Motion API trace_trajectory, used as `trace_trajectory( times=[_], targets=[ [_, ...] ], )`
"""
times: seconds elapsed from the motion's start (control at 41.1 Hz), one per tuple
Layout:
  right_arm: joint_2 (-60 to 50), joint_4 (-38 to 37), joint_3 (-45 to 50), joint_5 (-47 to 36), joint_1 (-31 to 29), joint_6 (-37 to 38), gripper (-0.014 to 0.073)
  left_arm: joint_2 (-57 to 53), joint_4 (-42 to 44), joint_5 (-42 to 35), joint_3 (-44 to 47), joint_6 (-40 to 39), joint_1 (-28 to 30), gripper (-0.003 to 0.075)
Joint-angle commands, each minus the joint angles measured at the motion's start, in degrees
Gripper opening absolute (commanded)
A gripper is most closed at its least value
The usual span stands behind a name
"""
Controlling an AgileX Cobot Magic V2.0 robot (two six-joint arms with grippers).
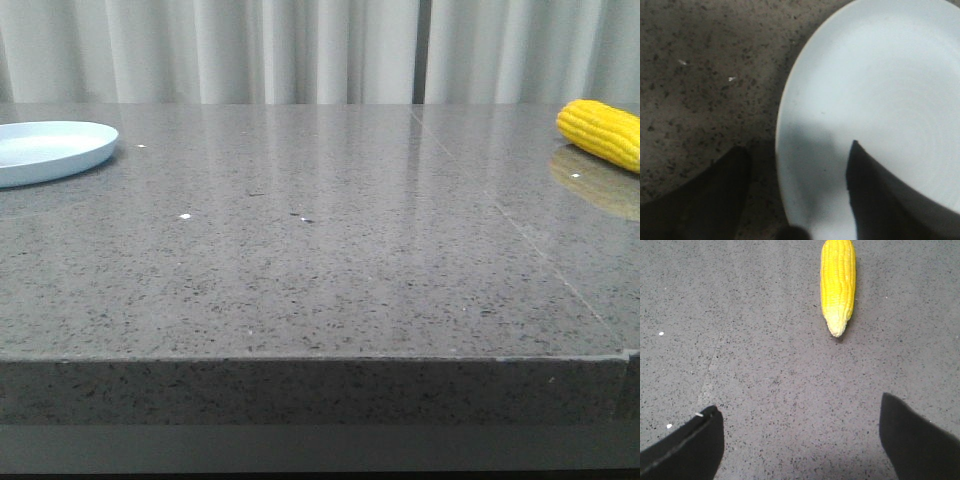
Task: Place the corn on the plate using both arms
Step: 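Grip the plate rim with the left gripper and slide it toward the table center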
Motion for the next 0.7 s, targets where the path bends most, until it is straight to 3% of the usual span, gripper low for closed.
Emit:
trace_trajectory(
  times=[0.0,0.122,0.462,0.681],
  targets=[
    [0.21,-0.19,-1.72,-3.81,-0.34,-0.3,0.0651,-2.29,-2.05,-0.8,-1.5,0.26,-0.27,0.0158],
    [0.21,-0.19,-1.72,-3.81,-0.34,-0.3,0.0651,-2.29,-1.59,-0.8,-1.5,0.26,-0.27,-0.0015],
    [0.21,-0.19,-1.72,-3.81,-0.34,-0.3,0.0651,-5.42,-1.94,3.9,-5.1,0.26,-1.04,-0.002],
    [0.21,-0.19,-1.72,-3.81,-0.34,-0.3,0.0651,-8.64,-2.05,8.48,-9.75,0.26,-5.66,-0.002]
  ],
)
